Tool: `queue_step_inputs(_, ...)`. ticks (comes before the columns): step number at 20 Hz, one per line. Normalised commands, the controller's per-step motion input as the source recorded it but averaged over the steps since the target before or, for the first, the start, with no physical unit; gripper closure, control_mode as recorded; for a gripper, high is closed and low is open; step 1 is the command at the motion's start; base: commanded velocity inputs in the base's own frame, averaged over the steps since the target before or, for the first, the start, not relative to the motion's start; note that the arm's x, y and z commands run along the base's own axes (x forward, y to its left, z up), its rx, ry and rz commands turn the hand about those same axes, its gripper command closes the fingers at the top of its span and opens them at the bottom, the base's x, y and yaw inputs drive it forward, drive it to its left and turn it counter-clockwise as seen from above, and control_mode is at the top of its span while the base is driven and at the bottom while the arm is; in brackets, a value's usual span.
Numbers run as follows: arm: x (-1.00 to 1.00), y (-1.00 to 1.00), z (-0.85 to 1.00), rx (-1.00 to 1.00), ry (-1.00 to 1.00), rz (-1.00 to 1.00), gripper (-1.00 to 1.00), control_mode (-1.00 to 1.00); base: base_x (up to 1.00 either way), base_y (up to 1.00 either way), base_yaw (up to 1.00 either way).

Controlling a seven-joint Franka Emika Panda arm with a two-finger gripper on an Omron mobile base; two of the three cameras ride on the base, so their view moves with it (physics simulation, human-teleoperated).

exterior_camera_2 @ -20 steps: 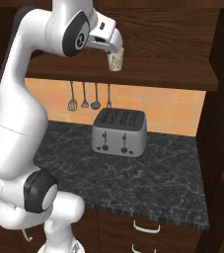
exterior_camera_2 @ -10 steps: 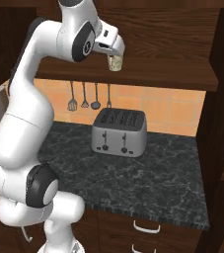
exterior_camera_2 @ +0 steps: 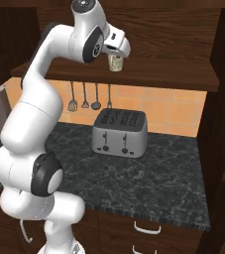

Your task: Gather all objects into one cabinet and sort the glasses and bowls to opposite sides.

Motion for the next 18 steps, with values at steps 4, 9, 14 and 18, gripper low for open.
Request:
queue_step_inputs(4,0.31,-0.11,-0.19,0.00,0.00,0.00,-1.00,-1.00,0.00,0.00,0.00)
queue_step_inputs(9,0.36,-0.02,-0.15,0.00,0.00,0.00,-1.00,-1.00,0.00,0.00,0.00)
queue_step_inputs(14,0.40,-0.09,-0.16,0.00,0.00,0.00,-1.00,-1.00,0.00,0.00,0.00)
queue_step_inputs(18,0.24,-0.05,-0.11,0.00,0.00,0.00,1.00,-1.00,0.00,0.00,0.00)
